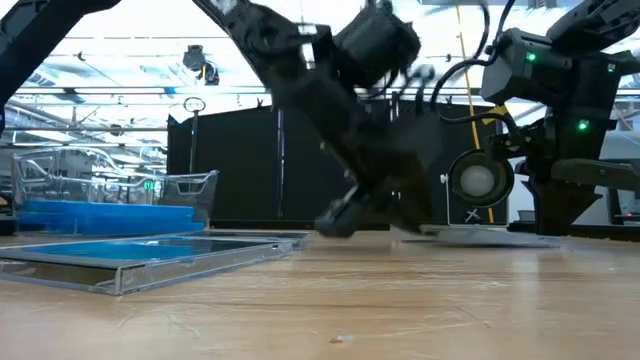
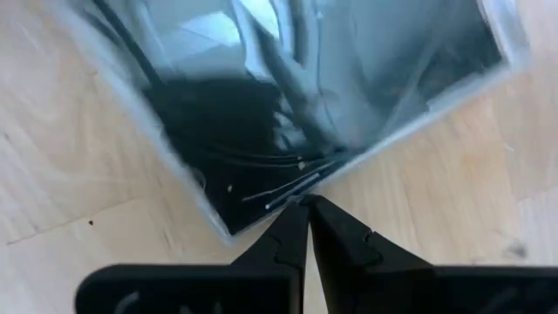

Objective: Pick & place jewel cases by type
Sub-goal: Put the top black CD case into the bottom transparent bin

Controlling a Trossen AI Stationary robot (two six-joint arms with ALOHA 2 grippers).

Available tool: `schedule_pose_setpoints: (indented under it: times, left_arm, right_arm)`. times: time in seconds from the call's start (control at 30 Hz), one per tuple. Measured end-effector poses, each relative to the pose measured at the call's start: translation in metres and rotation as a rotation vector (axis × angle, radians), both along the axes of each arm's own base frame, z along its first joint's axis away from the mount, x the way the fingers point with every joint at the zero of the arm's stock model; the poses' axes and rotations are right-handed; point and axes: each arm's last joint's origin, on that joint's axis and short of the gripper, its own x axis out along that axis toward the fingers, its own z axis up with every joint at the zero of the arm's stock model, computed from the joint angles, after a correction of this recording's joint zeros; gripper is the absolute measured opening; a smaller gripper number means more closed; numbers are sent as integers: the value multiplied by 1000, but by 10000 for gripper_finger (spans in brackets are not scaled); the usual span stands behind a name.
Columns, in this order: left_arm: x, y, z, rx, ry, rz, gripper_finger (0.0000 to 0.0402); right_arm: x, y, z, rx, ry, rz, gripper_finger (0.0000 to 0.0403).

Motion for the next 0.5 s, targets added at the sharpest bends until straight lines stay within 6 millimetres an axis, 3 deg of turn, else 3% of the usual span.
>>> schedule_pose_setpoints:
  times: [0.13,0.27,0.5]
  left_arm:
    - [1,-11,28,-39,-104,-43,122]
    - [4,-10,52,-69,-229,-39,122]
    - [7,5,61,-41,-297,-14,122]
  right_arm:
    - [0,0,0,-3,3,-3,15]
    - [0,0,0,-2,-4,-4,15]
    - [7,0,1,5,-68,-4,15]
